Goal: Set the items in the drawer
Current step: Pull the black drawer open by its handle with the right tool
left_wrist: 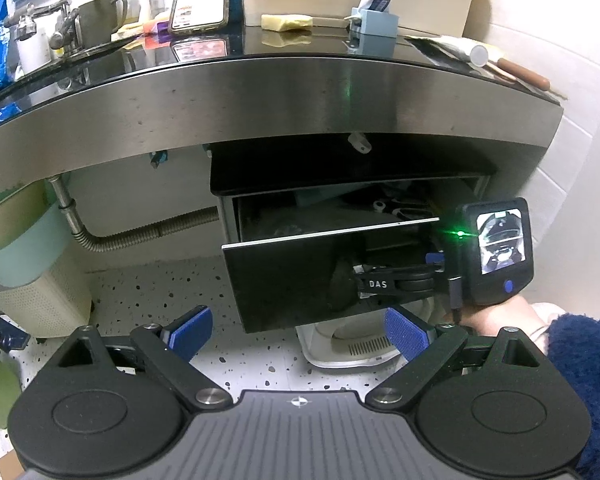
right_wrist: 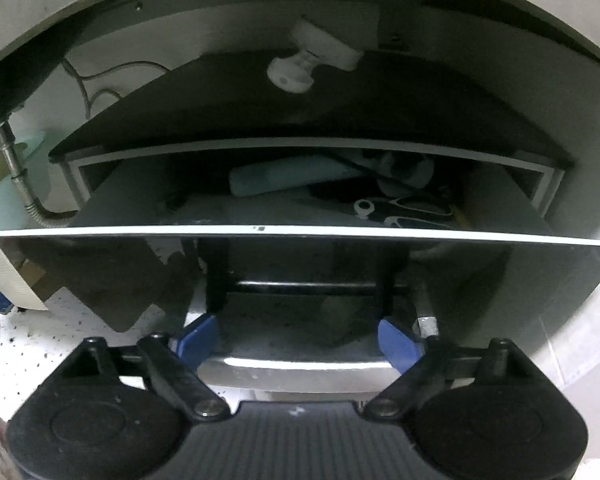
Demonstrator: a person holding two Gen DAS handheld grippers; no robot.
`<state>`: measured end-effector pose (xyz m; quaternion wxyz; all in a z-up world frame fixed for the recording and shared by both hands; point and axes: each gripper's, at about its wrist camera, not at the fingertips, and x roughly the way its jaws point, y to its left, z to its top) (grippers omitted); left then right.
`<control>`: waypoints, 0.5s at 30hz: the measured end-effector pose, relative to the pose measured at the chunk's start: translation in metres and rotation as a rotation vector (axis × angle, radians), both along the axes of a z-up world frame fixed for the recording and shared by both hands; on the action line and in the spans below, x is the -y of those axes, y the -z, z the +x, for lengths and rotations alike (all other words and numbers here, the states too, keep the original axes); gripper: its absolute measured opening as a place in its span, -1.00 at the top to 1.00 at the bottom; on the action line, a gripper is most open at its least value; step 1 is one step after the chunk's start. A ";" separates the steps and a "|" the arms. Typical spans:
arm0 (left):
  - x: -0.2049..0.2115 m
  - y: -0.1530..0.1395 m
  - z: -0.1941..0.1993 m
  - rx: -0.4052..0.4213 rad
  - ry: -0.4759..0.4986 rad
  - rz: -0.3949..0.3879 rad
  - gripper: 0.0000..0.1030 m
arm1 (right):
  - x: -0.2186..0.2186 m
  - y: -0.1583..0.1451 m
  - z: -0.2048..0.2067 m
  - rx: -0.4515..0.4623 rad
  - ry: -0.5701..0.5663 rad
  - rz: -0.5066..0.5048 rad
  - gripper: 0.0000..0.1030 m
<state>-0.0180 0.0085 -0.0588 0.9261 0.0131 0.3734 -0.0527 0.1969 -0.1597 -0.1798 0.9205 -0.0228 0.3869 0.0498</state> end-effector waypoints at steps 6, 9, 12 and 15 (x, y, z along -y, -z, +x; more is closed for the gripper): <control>0.000 -0.001 0.000 0.002 0.003 -0.005 -0.83 | -0.002 0.002 -0.004 0.021 0.016 -0.003 -0.73; 0.000 -0.002 -0.001 0.005 0.004 -0.003 -0.83 | -0.002 0.003 -0.006 0.027 0.018 -0.002 -0.73; -0.001 -0.003 -0.002 0.008 0.001 -0.001 -0.83 | -0.001 0.003 -0.008 0.027 0.019 -0.001 -0.73; -0.002 -0.003 0.000 0.005 -0.007 -0.007 -0.83 | -0.001 0.003 -0.013 0.022 0.020 0.000 -0.73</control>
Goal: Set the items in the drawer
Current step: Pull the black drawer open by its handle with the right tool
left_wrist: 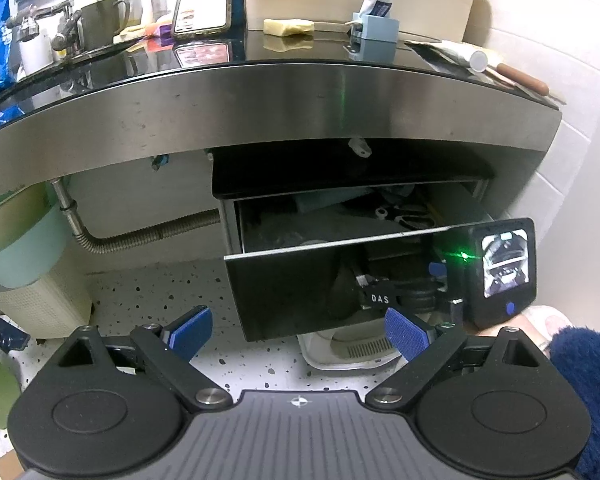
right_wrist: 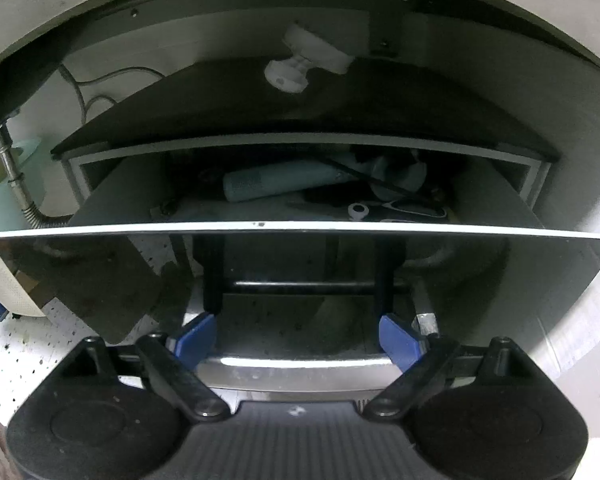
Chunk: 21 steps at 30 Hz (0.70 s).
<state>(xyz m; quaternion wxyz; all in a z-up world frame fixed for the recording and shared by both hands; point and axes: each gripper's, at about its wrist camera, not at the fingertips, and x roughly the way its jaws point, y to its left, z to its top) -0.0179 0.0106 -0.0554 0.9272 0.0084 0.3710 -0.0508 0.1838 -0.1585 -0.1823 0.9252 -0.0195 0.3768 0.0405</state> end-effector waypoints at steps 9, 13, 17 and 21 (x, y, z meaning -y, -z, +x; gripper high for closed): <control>0.000 0.000 0.002 -0.004 -0.003 -0.004 -0.83 | 0.002 -0.002 -0.018 -0.012 0.001 0.002 -0.73; 0.001 0.001 -0.001 -0.004 -0.002 0.001 -0.83 | 0.003 -0.002 -0.026 -0.019 0.000 0.002 -0.73; -0.001 0.000 0.000 -0.005 -0.007 -0.006 -0.83 | 0.005 -0.003 -0.036 -0.025 0.000 0.002 -0.73; -0.002 0.000 0.000 -0.007 -0.012 -0.013 -0.83 | 0.006 -0.003 -0.045 -0.034 0.000 0.002 -0.73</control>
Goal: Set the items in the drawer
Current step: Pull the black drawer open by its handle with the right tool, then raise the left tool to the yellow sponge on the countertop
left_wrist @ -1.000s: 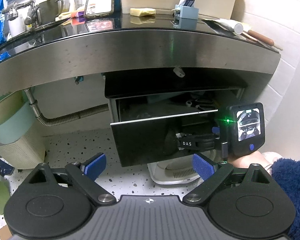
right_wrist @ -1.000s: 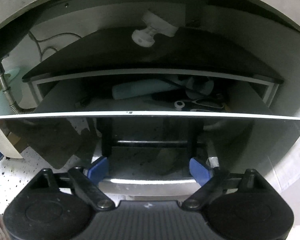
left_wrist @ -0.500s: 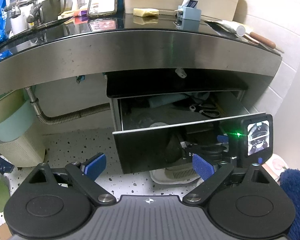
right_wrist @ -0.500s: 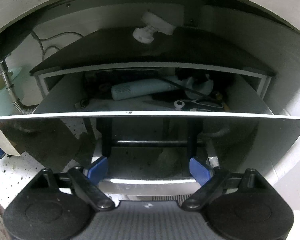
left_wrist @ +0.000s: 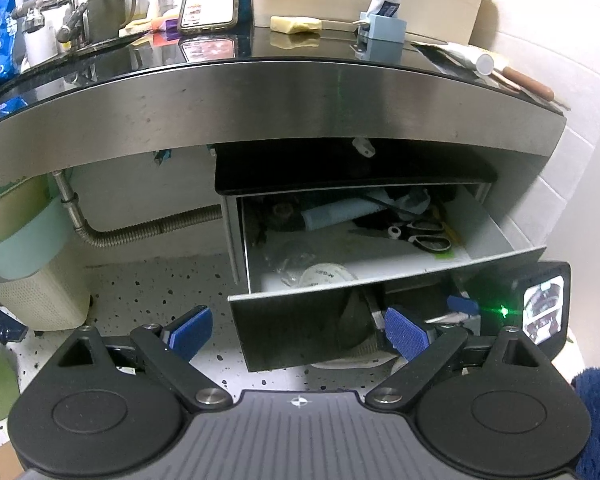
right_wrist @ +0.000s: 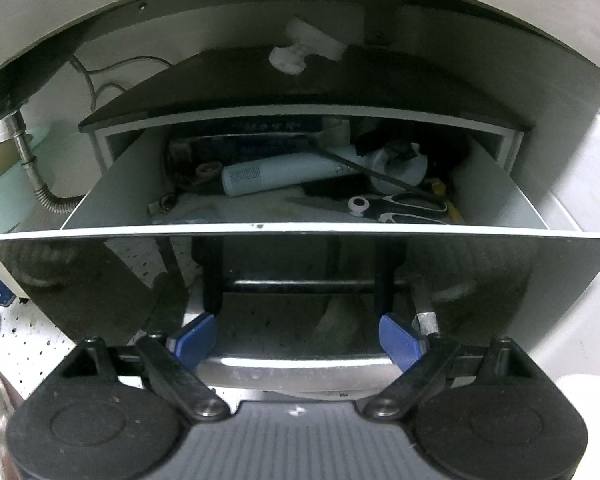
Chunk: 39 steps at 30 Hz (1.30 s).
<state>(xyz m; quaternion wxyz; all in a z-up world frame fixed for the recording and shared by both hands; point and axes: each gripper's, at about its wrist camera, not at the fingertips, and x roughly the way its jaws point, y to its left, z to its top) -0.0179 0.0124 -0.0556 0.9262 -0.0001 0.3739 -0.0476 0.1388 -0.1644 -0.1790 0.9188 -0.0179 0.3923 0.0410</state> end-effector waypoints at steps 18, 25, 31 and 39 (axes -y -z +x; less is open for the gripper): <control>-0.003 -0.001 -0.002 0.002 -0.009 -0.016 -0.83 | 0.006 -0.002 -0.039 -0.042 0.005 -0.001 -0.73; -0.001 -0.004 -0.003 0.030 0.007 -0.004 -0.83 | 0.005 -0.002 -0.037 -0.041 0.004 0.000 -0.73; 0.001 -0.028 0.012 0.081 0.030 0.033 -0.82 | 0.006 -0.002 -0.038 -0.026 0.001 0.003 -0.72; 0.003 -0.064 0.035 0.155 0.065 0.086 -0.83 | 0.013 -0.021 -0.059 0.050 -0.034 0.056 -0.74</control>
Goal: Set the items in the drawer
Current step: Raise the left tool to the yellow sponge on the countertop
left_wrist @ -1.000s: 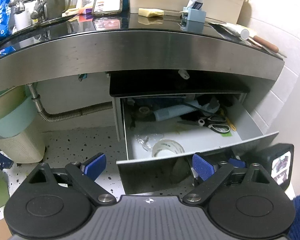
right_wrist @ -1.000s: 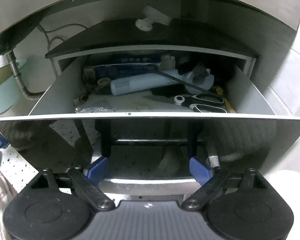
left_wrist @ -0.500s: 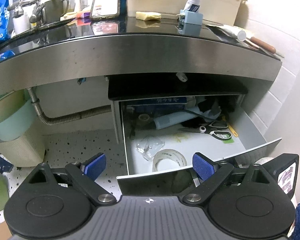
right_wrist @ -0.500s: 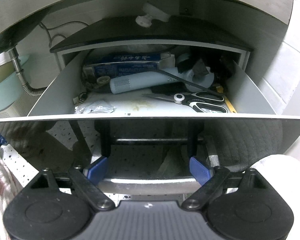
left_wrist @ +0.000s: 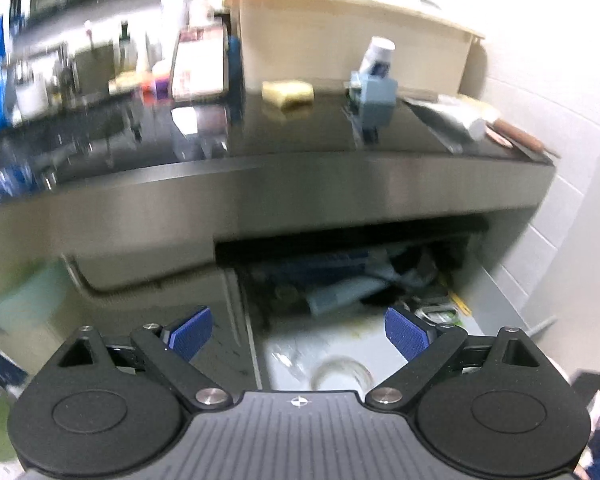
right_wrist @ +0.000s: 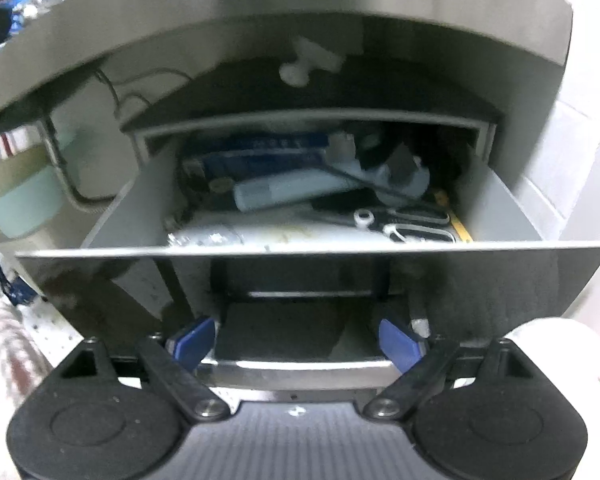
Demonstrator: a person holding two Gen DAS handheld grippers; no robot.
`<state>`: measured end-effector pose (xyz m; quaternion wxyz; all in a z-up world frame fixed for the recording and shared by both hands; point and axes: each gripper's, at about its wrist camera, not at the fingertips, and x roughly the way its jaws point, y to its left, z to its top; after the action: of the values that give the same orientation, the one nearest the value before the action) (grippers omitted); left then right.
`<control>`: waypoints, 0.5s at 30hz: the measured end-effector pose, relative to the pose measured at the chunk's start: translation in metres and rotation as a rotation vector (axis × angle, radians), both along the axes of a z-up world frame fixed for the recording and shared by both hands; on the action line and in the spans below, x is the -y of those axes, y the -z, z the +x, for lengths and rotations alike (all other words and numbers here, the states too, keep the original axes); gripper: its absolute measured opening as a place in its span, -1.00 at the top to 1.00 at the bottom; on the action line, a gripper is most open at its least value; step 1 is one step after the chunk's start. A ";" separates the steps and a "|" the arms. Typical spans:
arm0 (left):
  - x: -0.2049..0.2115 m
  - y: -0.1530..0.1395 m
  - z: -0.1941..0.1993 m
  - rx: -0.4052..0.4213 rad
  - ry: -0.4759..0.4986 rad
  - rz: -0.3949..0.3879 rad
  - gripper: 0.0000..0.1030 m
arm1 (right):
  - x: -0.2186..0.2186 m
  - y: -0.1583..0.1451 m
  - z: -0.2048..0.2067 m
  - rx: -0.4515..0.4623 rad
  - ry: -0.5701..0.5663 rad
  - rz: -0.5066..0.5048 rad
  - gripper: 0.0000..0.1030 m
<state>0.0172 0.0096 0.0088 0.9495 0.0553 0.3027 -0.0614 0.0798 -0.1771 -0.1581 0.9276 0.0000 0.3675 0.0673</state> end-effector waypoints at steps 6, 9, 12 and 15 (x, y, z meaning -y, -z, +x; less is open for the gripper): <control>0.010 -0.037 0.019 0.093 0.029 0.063 -0.99 | 0.004 -0.016 -0.020 0.085 -0.044 0.034 -0.81; 0.017 -0.060 0.040 0.068 0.069 0.078 -0.99 | 0.007 -0.019 -0.023 0.098 -0.049 0.058 -0.81; 0.019 -0.080 0.072 -0.022 0.079 0.011 -0.99 | 0.012 -0.020 -0.023 0.104 -0.041 0.088 -0.81; 0.024 -0.093 0.109 -0.091 0.033 -0.034 -0.99 | 0.019 -0.020 -0.023 0.104 -0.027 0.127 -0.81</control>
<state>0.1265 -0.0140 0.1019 0.9345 0.0410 0.3434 -0.0846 0.0571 -0.1960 -0.1384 0.9425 0.0502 0.3140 0.1030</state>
